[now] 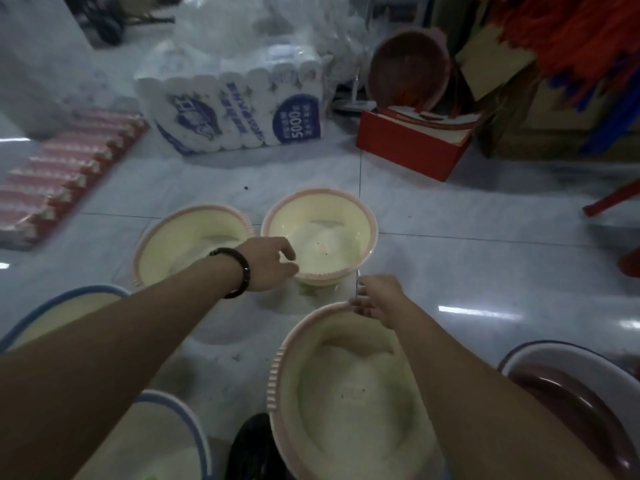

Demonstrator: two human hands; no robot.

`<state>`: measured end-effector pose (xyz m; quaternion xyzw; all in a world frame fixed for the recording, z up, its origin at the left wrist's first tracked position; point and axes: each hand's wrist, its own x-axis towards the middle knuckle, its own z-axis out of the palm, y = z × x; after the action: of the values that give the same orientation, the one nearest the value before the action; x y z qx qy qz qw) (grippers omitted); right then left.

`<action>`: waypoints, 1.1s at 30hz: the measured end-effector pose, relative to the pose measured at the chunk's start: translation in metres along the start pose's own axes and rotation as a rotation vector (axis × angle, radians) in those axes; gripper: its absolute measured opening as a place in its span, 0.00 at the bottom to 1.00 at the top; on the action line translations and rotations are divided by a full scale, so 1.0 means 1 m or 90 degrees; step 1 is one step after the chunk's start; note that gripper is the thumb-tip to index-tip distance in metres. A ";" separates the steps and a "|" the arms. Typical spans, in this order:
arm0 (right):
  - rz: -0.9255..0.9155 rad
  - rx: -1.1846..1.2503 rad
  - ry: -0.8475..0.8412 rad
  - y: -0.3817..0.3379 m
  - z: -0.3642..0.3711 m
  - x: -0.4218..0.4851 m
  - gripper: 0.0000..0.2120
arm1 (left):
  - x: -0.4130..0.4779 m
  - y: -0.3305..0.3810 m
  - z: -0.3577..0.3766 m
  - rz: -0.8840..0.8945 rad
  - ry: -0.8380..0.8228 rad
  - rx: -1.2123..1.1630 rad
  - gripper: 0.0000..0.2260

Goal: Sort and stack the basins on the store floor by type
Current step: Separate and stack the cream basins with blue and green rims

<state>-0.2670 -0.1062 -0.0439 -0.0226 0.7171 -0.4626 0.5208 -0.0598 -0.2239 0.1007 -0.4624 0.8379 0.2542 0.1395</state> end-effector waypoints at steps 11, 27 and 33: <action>0.123 0.350 -0.082 -0.013 0.045 0.085 0.23 | 0.045 -0.035 0.028 -0.067 -0.032 -0.055 0.19; -0.183 -0.017 0.163 -0.094 -0.008 0.008 0.03 | 0.027 -0.042 0.005 -0.163 0.081 -0.157 0.25; -0.247 -0.176 0.054 -0.125 -0.091 -0.102 0.08 | -0.021 -0.064 -0.022 -0.215 0.119 -0.414 0.24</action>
<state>-0.3465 -0.0667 0.1188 -0.2119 0.7772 -0.4517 0.3835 0.0054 -0.2500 0.1099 -0.6351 0.6347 0.4371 -0.0516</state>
